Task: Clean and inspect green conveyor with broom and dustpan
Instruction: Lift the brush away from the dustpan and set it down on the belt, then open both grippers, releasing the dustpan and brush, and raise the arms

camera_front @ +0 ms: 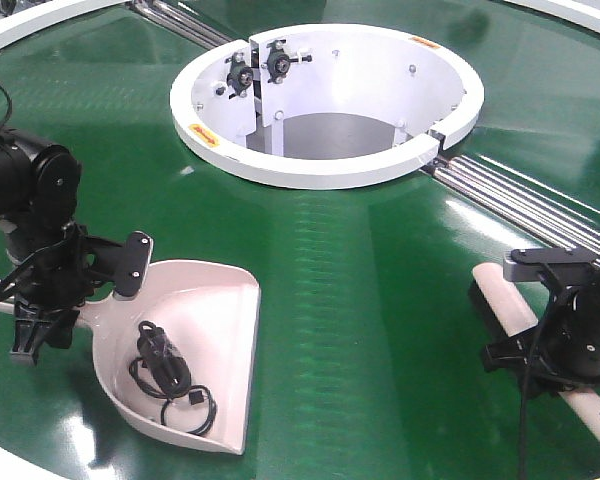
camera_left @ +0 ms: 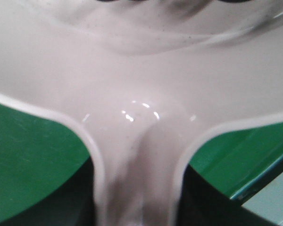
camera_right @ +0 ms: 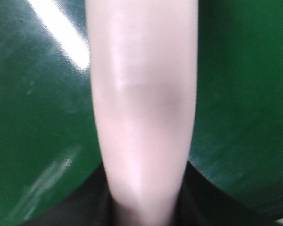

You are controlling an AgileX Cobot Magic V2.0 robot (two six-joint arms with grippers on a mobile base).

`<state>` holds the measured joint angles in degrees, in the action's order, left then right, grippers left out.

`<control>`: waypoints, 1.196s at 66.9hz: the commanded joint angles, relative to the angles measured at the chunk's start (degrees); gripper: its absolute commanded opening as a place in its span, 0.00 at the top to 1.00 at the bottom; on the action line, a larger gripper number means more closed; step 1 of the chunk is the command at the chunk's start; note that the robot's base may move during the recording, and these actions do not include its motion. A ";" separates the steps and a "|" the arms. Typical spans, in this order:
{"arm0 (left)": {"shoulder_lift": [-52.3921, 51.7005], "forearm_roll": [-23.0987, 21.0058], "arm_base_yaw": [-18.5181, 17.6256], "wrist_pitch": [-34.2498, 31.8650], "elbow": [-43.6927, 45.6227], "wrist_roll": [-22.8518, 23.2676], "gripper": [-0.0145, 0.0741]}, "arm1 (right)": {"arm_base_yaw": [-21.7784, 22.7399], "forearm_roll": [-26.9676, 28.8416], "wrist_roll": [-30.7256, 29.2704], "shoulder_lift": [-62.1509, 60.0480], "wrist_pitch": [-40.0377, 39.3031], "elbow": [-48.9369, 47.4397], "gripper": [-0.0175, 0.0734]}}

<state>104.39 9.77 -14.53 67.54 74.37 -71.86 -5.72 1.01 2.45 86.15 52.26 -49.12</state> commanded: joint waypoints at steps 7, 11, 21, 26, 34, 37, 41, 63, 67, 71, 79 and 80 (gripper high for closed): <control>-2.56 0.02 -0.23 0.18 1.55 0.56 0.84 | 0.28 0.27 0.70 0.16 -0.72 -1.37 0.78; -2.56 0.04 -0.23 -0.23 1.55 0.56 0.84 | 0.28 0.47 0.65 0.41 -0.72 -1.37 0.77; -2.56 0.10 -0.23 -1.29 1.55 0.56 0.84 | 0.28 0.42 0.65 0.41 -1.59 -1.37 0.75; -2.56 0.10 -0.23 -1.21 1.55 0.56 0.84 | 0.28 0.47 0.65 0.41 -1.98 -1.37 0.75; -2.56 0.11 -0.23 -0.95 1.55 0.56 0.84 | 0.28 0.47 0.65 0.41 -2.03 -1.37 0.74; -2.56 0.06 -0.23 -1.01 1.55 0.56 0.84 | 0.28 0.47 0.65 0.41 -2.03 -1.37 0.74; -2.56 0.05 -0.23 -1.46 1.55 0.56 0.84 | 0.28 0.41 0.65 0.41 -2.31 -1.37 0.74; -2.56 -3.33 -0.23 -4.17 1.55 1.22 0.79 | 0.28 -0.07 0.37 0.41 -1.59 -1.37 0.70; -2.56 -4.07 -0.23 -4.11 1.55 1.22 0.76 | 0.28 -0.13 0.17 0.41 -1.23 -1.37 0.66; -2.56 -4.65 -0.23 -4.00 1.55 1.50 0.72 | 0.28 -0.13 0.17 0.41 -1.20 -1.37 0.60; -2.56 -5.71 -0.23 -3.95 1.55 1.64 0.62 | 0.28 -0.13 0.17 0.41 -1.00 -1.37 0.45; -2.56 -5.89 -0.23 -3.95 1.55 1.64 0.61 | 0.28 -0.13 0.17 0.41 -0.99 -1.37 0.43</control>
<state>104.42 5.90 -14.53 63.88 74.37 -71.04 -5.72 1.44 3.23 88.20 51.39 -49.12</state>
